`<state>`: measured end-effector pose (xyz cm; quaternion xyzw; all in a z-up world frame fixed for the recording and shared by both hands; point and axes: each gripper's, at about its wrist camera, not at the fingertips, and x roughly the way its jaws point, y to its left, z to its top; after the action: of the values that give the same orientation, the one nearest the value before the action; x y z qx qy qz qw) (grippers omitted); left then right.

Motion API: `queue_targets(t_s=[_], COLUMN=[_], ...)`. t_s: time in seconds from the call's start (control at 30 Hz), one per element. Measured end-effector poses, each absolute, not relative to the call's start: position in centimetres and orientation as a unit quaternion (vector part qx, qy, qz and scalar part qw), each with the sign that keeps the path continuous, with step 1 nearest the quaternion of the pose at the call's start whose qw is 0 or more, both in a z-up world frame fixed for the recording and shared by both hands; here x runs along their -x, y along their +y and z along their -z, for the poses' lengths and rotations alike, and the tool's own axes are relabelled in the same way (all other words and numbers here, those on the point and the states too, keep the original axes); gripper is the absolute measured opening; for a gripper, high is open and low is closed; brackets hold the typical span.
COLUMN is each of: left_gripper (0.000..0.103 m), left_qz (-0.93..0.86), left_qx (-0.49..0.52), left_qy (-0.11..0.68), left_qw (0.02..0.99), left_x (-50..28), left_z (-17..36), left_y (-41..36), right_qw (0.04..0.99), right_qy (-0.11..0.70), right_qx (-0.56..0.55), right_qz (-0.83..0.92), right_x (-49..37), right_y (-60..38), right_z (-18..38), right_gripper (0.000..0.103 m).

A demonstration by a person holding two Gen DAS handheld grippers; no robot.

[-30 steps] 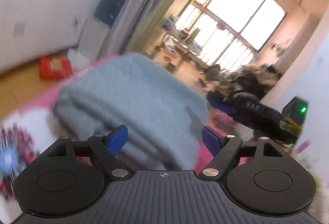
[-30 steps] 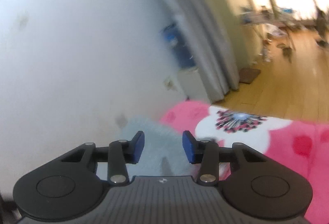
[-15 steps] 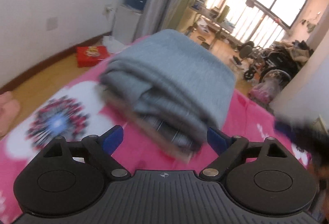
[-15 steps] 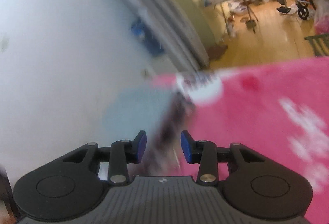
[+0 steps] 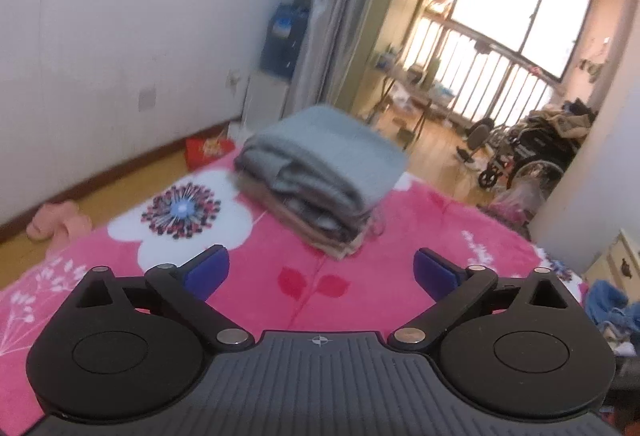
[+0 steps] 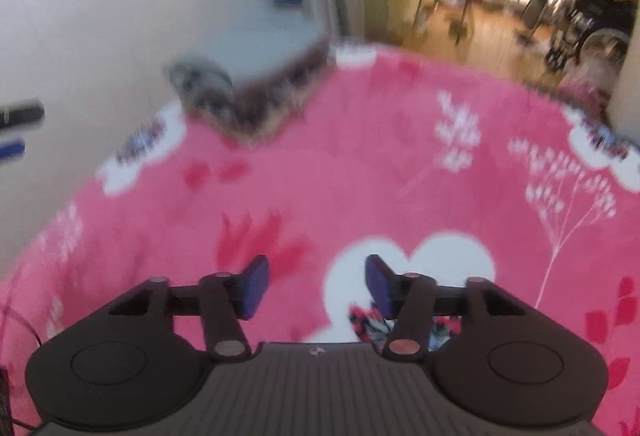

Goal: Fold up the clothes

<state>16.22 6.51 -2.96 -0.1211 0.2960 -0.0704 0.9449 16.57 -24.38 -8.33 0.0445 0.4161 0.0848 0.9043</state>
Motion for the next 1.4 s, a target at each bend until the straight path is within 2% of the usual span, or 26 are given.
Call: queue_targets(t_s=[0.07,0.27,0.4,0.73,1.4], left_gripper=[0.103,0.103,0.103,0.103,0.103], left_qz=[0.073,0.056,0.046,0.016,-0.009], left_qx=[0.113,0.121,0.133,0.097,0.059], left_qy=[0.286,0.305,0.319,0.294,0.294], left_qw=[0.949,0.943,0.937,0.951,0.954], left_x=[-14.2,-9.4,-7.0,-3.1,-0.8], left_z=[1.6,-0.7,-1.9,-4.4,-5.5], left_y=[5.8,4.8,4.8,4.9,4.2], right_qw=[0.917,0.939,0.946,0.952,0.952], right_qy=[0.388,0.337,0.324,0.304,0.304], right_qx=[-0.059,-0.058,-0.027,-0.038,-0.017], right_qz=[-0.071,-0.023,-0.017,-0.008,0.024], right_x=[-15.3,-10.0,-6.5,-0.2,2.5], right_y=[-23.8,-21.9,-20.6,-19.5,-16.1], right_z=[5.7,-0.5,-2.4,-4.5,-7.2], right_gripper=[0.079,0.102,0.103,0.103,0.103])
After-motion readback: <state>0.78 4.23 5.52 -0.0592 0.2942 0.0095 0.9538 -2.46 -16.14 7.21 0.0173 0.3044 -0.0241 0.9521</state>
